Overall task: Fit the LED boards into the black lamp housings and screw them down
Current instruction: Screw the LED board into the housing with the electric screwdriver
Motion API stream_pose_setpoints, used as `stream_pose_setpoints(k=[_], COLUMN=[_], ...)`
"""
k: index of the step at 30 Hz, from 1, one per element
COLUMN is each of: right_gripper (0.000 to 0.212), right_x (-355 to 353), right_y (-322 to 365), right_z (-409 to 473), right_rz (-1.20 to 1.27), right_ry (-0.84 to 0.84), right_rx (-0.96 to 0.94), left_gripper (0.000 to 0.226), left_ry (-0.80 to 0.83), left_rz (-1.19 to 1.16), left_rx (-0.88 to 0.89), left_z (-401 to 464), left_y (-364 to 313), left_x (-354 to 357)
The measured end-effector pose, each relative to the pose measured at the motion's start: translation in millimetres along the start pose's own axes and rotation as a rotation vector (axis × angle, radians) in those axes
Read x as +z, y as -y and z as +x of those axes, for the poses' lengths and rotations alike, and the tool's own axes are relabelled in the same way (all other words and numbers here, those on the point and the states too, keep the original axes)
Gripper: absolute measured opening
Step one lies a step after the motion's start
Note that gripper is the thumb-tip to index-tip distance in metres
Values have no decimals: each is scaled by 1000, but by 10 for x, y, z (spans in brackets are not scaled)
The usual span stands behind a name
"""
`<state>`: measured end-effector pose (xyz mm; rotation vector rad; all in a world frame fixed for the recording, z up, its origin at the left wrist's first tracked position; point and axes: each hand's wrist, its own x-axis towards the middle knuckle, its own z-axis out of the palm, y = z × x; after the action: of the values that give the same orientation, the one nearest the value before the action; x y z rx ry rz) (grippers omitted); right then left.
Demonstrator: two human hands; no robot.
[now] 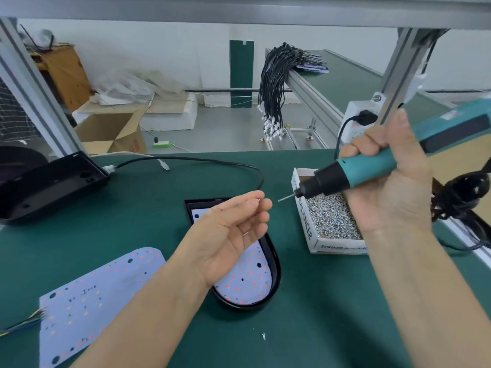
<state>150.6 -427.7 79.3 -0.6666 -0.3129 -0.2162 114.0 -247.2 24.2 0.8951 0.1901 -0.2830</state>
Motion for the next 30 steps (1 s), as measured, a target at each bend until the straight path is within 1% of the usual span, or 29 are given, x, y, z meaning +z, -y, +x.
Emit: stream_pose_setpoints(k=[1, 4, 6, 10, 14, 19, 25, 30], right_gripper=[53, 30, 22, 22, 24, 24, 26, 22], right_x=[41, 145, 216, 315, 345, 353, 356, 350], right_y=[-42, -167, -238, -317, -347, -344, -329, -343], right_z=[-14, -69, -102, -122, -121, -117, -110, -111], right_rz=[9, 1, -21, -29, -14, -17, -20, -43], right_ry=[10, 18, 21, 29, 41, 31, 35, 24], right_rx=[5, 5, -5, -22, -30, -45, -52, -46], left_gripper=[16, 14, 11, 10, 9, 9, 11, 10], left_ry=[-12, -60, -69, -46, -37, -30, -38, -45], left_rz=[-35, -132, -181, -265, -255, -406, -404, -408], left_rx=[-14, -60, -78, -107, -129, -163, -162, -141], left_z=[-28, -99, -131, -182, -212, -223, -221, -224], left_y=[-9, -28, -45, -69, -43, -42, -35, -27], left_x=[-22, -75, -94, -101, -108, -75, -61, -55])
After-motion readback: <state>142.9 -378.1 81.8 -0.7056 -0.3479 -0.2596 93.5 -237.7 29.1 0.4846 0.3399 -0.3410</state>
